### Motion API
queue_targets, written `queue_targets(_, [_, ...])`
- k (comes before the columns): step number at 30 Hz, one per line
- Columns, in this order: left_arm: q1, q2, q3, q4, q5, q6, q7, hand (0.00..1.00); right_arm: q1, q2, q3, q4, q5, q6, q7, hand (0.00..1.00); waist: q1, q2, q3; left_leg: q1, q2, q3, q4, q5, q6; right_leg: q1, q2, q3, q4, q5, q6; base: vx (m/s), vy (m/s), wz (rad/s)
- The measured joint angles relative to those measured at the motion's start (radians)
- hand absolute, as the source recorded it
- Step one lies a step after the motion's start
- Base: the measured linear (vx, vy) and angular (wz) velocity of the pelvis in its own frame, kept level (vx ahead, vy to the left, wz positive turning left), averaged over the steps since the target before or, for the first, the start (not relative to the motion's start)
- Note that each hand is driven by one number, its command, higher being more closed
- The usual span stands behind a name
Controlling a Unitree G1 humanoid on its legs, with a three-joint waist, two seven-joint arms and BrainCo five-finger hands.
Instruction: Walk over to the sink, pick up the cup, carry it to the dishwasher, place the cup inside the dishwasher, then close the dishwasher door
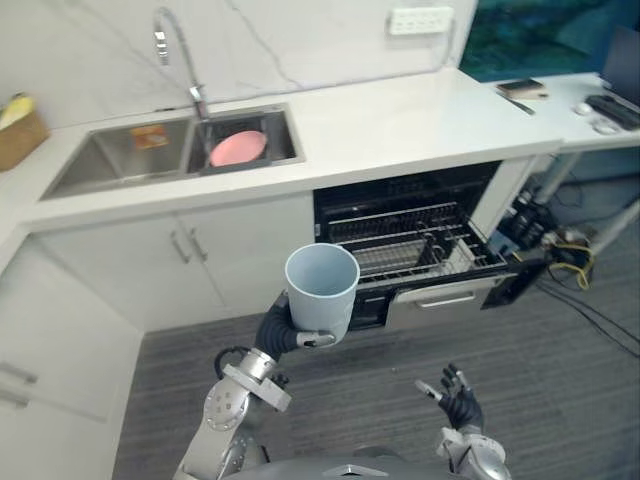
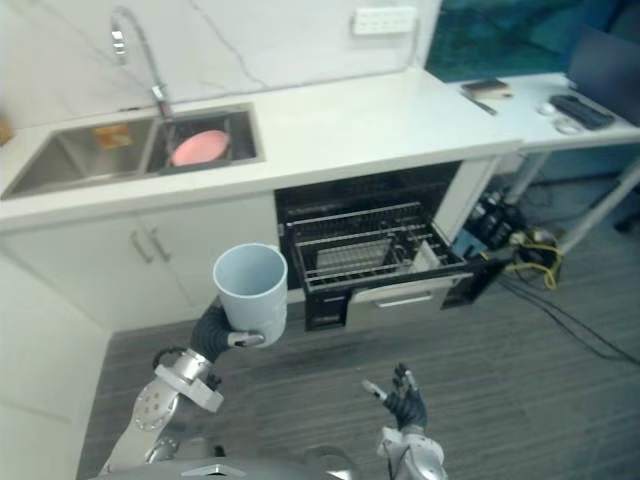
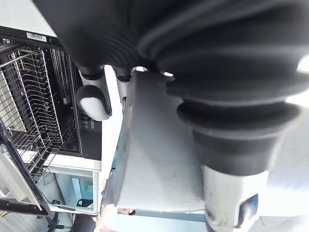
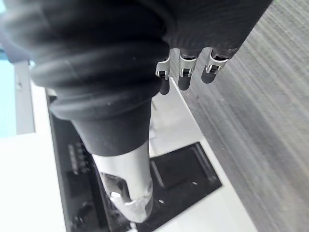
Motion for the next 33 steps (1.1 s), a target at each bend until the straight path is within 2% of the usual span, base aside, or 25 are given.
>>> queue_targets(2, [0.000,-0.002,0.005,-0.002,0.000,-0.003,0.000,1.00,-0.008,0.002,-0.016,-0.020,0.029,-0.021,0.002,0.00,0.001,-0.008,-0.004,-0.001,-0.045,-0.054,-0.172,0.098,-0.012,0.023,-0.022,0.047,-0.034,0.000,0.025,0.40,0.194,-0.75])
queue_targets(3, [0.008,0.000,0.010,-0.002,0.000,-0.014,0.000,1.00,-0.004,0.006,-0.019,-0.016,0.040,-0.048,-0.004,0.00,0.001,-0.006,-0.004,-0.001,-0.058,-0.113,-0.265,0.196,-0.022,0.056,-0.034,0.089,-0.058,-0.019,0.064,0.39,0.258,-0.84])
queue_targets(5, [0.026,-0.001,0.009,-0.002,0.001,-0.017,0.002,1.00,-0.006,0.006,-0.019,-0.016,0.043,-0.066,-0.011,0.00,0.003,0.005,-0.009,0.023,-0.052,-0.162,-0.298,0.318,-0.030,0.084,-0.036,0.139,-0.055,-0.054,0.115,0.38,0.317,-0.99])
queue_targets(6, [0.043,0.014,0.014,0.002,0.001,-0.023,0.007,1.00,-0.004,0.033,-0.017,-0.006,0.051,-0.068,-0.020,0.00,0.001,-0.025,-0.013,0.052,-0.078,-0.118,-0.222,0.327,-0.016,0.118,-0.080,0.192,-0.045,-0.077,0.150,0.33,0.325,-1.03])
queue_targets(8, [0.043,0.031,0.024,-0.002,0.001,-0.025,0.014,1.00,-0.007,0.065,-0.017,-0.018,0.049,-0.067,-0.050,0.00,0.003,-0.041,-0.010,0.037,-0.077,-0.074,-0.117,0.239,0.003,0.112,-0.100,0.204,-0.027,-0.069,0.167,0.27,0.290,-1.02])
queue_targets(9, [0.035,0.044,0.023,-0.003,0.001,-0.025,0.014,1.00,-0.009,0.076,-0.029,-0.028,0.048,-0.064,-0.108,0.00,0.000,-0.045,-0.011,0.026,-0.076,-0.046,-0.064,0.189,0.018,0.104,-0.115,0.203,-0.029,-0.056,0.190,0.17,0.299,-0.91])
queue_targets(10, [0.018,0.054,0.015,-0.003,0.000,-0.024,0.011,1.00,0.000,0.094,-0.081,-0.063,0.056,-0.062,-0.156,0.00,-0.010,-0.044,-0.011,0.018,-0.079,-0.020,-0.039,0.159,0.033,0.094,-0.131,0.193,-0.028,-0.041,0.217,0.14,0.308,-0.66])
queue_targets(12, [-0.003,0.061,0.013,-0.006,-0.001,-0.020,0.002,1.00,0.026,0.119,-0.150,-0.147,0.110,-0.073,-0.222,0.00,-0.026,-0.046,-0.010,0.016,-0.094,0.006,-0.035,0.129,0.053,0.069,-0.150,0.186,-0.007,-0.023,0.239,0.06,0.289,-0.44])
queue_targets(14, [-0.016,0.070,0.000,-0.020,-0.002,-0.004,-0.001,1.00,0.066,0.149,-0.181,-0.256,0.144,-0.118,-0.260,0.00,-0.042,-0.051,-0.006,0.034,-0.111,0.039,-0.061,0.111,0.061,0.003,-0.163,0.179,0.107,-0.019,0.236,0.03,0.223,-0.51])
queue_targets(15, [-0.015,0.083,-0.019,-0.042,-0.002,0.008,-0.001,1.00,0.093,0.164,-0.186,-0.335,0.152,-0.140,-0.258,0.00,-0.046,-0.056,0.004,0.073,-0.121,0.065,-0.101,0.112,0.063,-0.076,-0.172,0.158,0.249,0.004,0.217,0.02,0.143,-0.58])
queue_targets(16, [-0.015,0.091,-0.026,-0.052,-0.002,0.012,-0.001,1.00,0.102,0.172,-0.188,-0.363,0.151,-0.149,-0.249,0.00,-0.046,-0.060,0.012,0.104,-0.128,0.074,-0.127,0.113,0.065,-0.113,-0.183,0.136,0.315,0.027,0.218,0.02,0.205,-0.81])
queue_targets(17, [-0.015,0.099,-0.040,-0.069,0.001,0.022,0.000,1.00,0.102,0.178,-0.194,-0.385,0.151,-0.162,-0.223,0.00,-0.053,-0.051,0.024,0.150,-0.124,0.100,-0.171,0.126,0.086,-0.148,-0.210,0.077,0.394,0.053,0.220,0.00,0.185,-0.84])
queue_targets(19, [-0.018,0.098,-0.041,-0.092,0.003,0.034,0.016,1.00,0.093,0.172,-0.168,-0.420,0.151,-0.163,-0.180,0.00,-0.053,-0.047,0.013,0.174,-0.107,0.160,-0.197,0.124,0.090,-0.173,-0.237,-0.029,0.360,0.043,0.205,0.01,0.117,-0.90])
queue_targets(20, [-0.025,0.100,-0.026,-0.110,0.005,0.037,0.050,1.00,0.070,0.164,-0.122,-0.461,0.151,-0.163,-0.147,0.00,-0.046,-0.045,0.012,0.166,-0.088,0.199,-0.199,0.127,0.084,-0.183,-0.236,-0.095,0.260,0.047,0.199,0.06,0.029,-1.01])
queue_targets(21, [-0.040,0.107,-0.002,-0.118,0.013,0.039,0.083,1.00,0.038,0.154,-0.073,-0.500,0.150,-0.160,-0.121,0.00,-0.036,-0.049,0.010,0.155,-0.070,0.230,-0.192,0.127,0.076,-0.184,-0.225,-0.156,0.120,0.085,0.181,0.11,0.009,-0.96])
queue_targets(22, [-0.052,0.111,0.014,-0.119,0.015,0.040,0.094,1.00,0.016,0.147,-0.046,-0.513,0.149,-0.160,-0.114,0.00,-0.031,-0.056,0.012,0.145,-0.064,0.246,-0.178,0.126,0.073,-0.182,-0.220,-0.178,0.052,0.136,0.171,0.13,-0.077,-0.78])
queue_targets(23, [-0.085,0.117,0.041,-0.116,0.022,0.052,0.119,1.00,-0.034,0.132,-0.013,-0.529,0.150,-0.157,-0.096,0.00,-0.015,-0.076,0.010,0.120,-0.053,0.257,-0.147,0.121,0.068,-0.161,-0.206,-0.215,-0.046,0.189,0.162,0.15,-0.146,-0.55])
queue_targets(24, [-0.111,0.111,0.058,-0.115,0.024,0.057,0.141,1.00,-0.078,0.106,0.005,-0.530,0.151,-0.154,-0.073,0.00,-0.004,-0.059,0.020,0.105,-0.036,0.234,-0.134,0.116,0.060,-0.136,-0.179,-0.221,-0.131,0.224,0.167,0.11,-0.151,-0.40])
queue_targets(26, [-0.144,0.101,0.067,-0.115,0.037,0.055,0.167,1.00,-0.117,0.070,0.027,-0.532,0.166,-0.146,-0.053,0.00,0.005,-0.039,0.032,0.107,-0.027,0.222,-0.133,0.109,0.049,-0.092,-0.156,-0.223,-0.215,0.260,0.171,0.06,-0.106,-0.07])
queue_targets(27, [-0.153,0.083,0.071,-0.115,0.062,0.052,0.193,1.00,-0.141,0.041,0.058,-0.534,0.193,-0.124,-0.015,0.00,0.015,-0.029,0.034,0.119,-0.022,0.218,-0.137,0.106,0.042,-0.056,-0.142,-0.226,-0.265,0.281,0.170,0.05,-0.089,0.00])
queue_targets(29, [-0.152,0.067,0.074,-0.115,0.088,0.050,0.216,1.00,-0.144,0.022,0.102,-0.563,0.198,-0.098,0.019,0.00,0.021,-0.025,0.035,0.137,-0.022,0.216,-0.154,0.104,0.034,-0.033,-0.139,-0.229,-0.285,0.285,0.176,0.01,-0.064,-0.01])
queue_targets(30, [-0.154,0.054,0.074,-0.115,0.127,0.046,0.244,1.00,-0.144,0.009,0.141,-0.596,0.205,-0.061,0.083,0.00,0.022,-0.025,0.034,0.149,-0.026,0.217,-0.168,0.105,0.033,-0.024,-0.140,-0.227,-0.291,0.287,0.177,0.00,0.000,0.00])
queue_targets(33, [-0.167,0.048,0.074,-0.111,0.206,0.035,0.297,1.00,-0.147,-0.002,0.197,-0.631,0.207,-0.016,0.167,0.00,0.029,-0.026,0.034,0.157,-0.036,0.219,-0.189,0.113,0.038,-0.017,-0.146,-0.226,-0.295,0.292,0.178,-0.03,0.008,0.01])
